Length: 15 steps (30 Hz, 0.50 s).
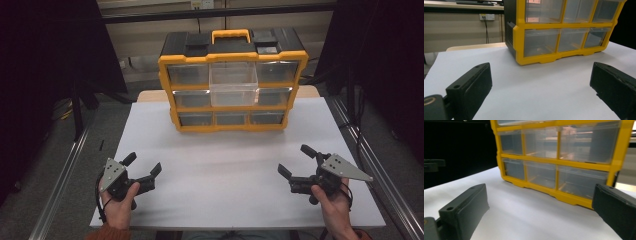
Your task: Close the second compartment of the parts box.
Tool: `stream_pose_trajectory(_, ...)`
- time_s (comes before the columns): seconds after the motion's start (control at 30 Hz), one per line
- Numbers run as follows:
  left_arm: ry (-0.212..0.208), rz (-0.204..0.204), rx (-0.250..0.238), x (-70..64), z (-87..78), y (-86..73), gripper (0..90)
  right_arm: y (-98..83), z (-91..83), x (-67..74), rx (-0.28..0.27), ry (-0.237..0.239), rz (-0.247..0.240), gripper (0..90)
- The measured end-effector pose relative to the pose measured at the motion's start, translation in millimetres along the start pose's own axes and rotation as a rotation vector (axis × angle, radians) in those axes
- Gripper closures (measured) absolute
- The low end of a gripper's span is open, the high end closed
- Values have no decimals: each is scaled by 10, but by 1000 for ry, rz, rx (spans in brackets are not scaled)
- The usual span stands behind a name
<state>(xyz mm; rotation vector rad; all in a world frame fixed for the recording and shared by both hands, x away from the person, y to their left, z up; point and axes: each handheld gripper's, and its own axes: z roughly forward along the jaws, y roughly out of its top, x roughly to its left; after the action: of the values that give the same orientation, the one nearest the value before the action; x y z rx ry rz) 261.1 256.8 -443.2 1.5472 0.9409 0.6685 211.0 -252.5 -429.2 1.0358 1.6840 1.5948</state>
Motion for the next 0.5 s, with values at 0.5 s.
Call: stream_pose_trajectory(0.5, -15, -22, 0, -9, -1, -7, 42, 79, 54, 201, -8, 96, -38, 0)
